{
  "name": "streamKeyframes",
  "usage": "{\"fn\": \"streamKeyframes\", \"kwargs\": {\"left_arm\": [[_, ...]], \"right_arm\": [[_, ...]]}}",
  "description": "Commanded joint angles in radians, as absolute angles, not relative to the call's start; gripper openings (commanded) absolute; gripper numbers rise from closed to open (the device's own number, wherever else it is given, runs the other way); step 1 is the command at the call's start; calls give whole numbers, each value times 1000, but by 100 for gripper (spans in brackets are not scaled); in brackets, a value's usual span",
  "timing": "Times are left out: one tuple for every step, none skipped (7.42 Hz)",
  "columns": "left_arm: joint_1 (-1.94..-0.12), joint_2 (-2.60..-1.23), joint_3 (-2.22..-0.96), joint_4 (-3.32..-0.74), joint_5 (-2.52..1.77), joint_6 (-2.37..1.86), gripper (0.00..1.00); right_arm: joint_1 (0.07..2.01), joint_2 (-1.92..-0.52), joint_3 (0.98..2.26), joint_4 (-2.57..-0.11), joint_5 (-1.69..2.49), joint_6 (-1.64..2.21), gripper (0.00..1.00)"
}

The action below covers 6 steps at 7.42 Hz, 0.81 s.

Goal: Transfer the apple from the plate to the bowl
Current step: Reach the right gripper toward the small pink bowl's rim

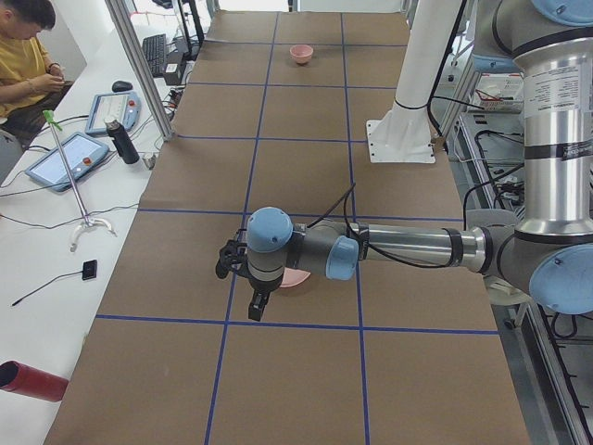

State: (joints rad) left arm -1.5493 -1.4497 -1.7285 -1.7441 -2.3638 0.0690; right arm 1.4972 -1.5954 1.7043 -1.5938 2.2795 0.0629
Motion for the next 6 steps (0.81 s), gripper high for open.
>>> {"fn": "streamKeyframes", "kwargs": {"left_arm": [[-1549, -1450, -1736, -1746, -2364, 71, 98], [-1549, -1450, -1736, -1746, -2365, 71, 98], [-1549, -1450, -1738, -1746, -2364, 71, 98], [-1549, -1451, -1740, -1746, -2365, 71, 98], [-1548, -1450, -1738, -1746, -2364, 71, 98], [-1549, -1451, -1740, -1746, -2365, 71, 98]], "right_arm": [[1497, -1595, 1704, -1594, 2279, 63, 100], [1497, -1595, 1706, -1594, 2281, 63, 100], [1487, -1592, 1707, -1570, 2321, 61, 100], [1450, -1606, 1694, -1471, 2357, 74, 100], [1383, -1615, 1690, -1410, 2385, 160, 100], [1324, -1640, 1683, -1306, 2381, 266, 100]]}}
